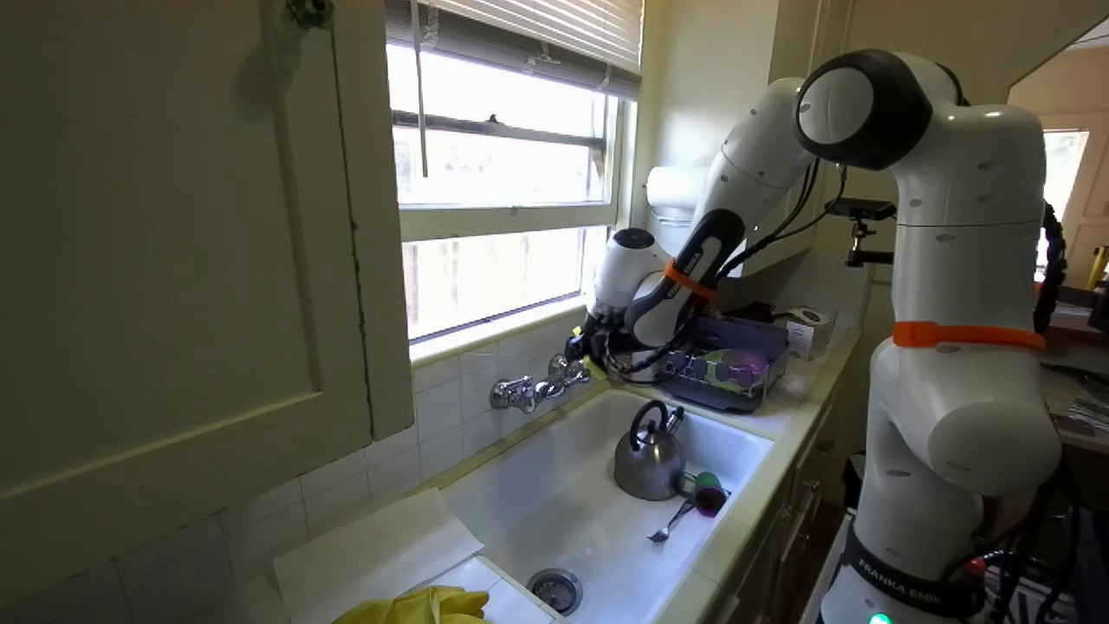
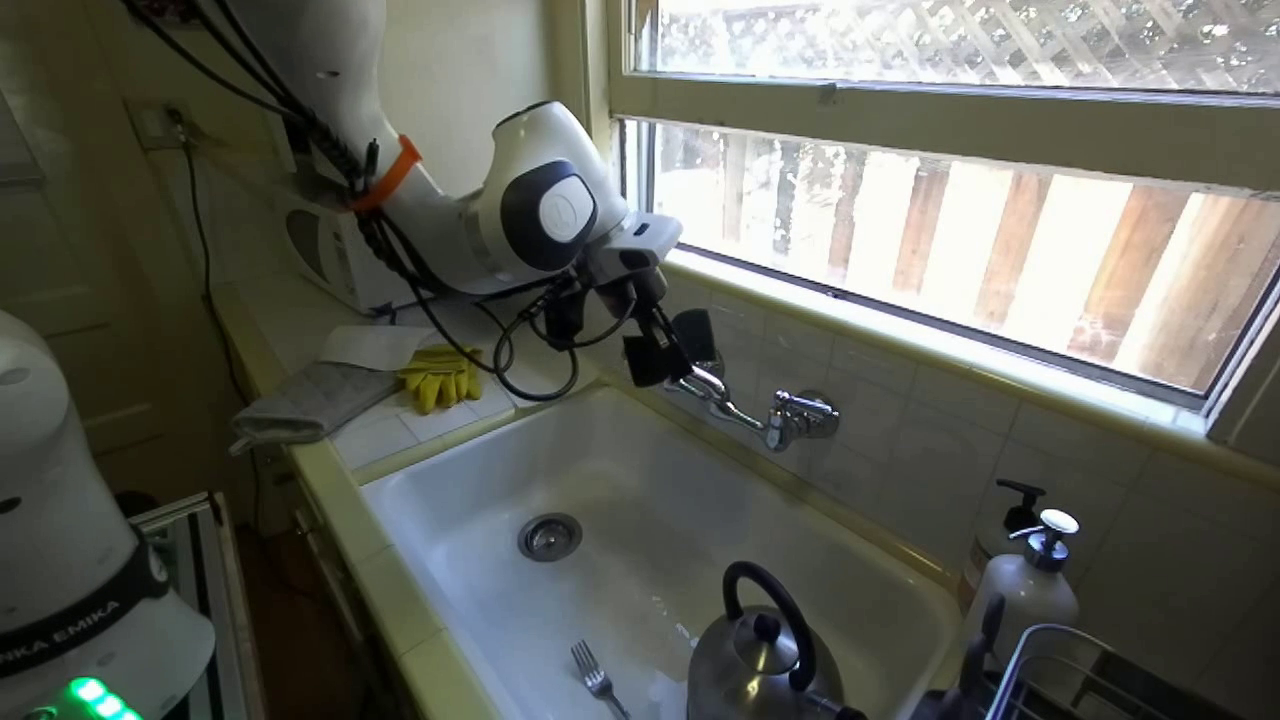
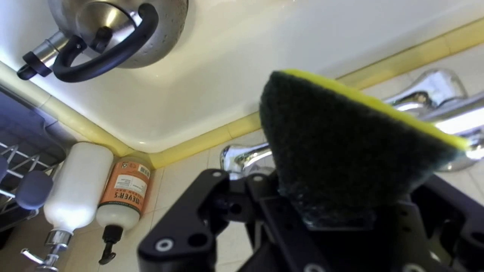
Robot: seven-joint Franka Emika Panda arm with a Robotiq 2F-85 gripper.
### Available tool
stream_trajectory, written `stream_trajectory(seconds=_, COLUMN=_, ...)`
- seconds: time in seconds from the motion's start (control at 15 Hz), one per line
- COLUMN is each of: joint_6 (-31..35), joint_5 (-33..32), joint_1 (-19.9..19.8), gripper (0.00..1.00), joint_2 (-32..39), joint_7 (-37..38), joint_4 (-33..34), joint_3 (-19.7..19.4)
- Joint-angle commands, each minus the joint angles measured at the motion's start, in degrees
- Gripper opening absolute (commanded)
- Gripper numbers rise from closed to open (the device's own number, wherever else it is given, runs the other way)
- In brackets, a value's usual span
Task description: Put the sponge on the windowsill.
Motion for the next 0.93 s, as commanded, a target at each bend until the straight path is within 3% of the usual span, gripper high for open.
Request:
stream_trajectory(seconds=0.0, joint_6=-2.2, joint_5=-0.4, joint_1=0.6, gripper=0.0, joint_2=0.9, joint_7=5.6, joint_4=5.3, joint_3=-1.2)
stream_trajectory(seconds=0.53, joint_6=-5.7, joint_5=6.7, joint_1=-0.3, gripper=0.0, joint_2=3.2, joint_7=1.5, joint_4=13.4, joint_3=1.8)
stream_trajectory(seconds=0.87, joint_6=-7.4, joint_5=16.5, joint_1=-2.3, gripper=0.0, joint_2=5.8, joint_7=-6.7, joint_4=18.8, joint_3=5.5)
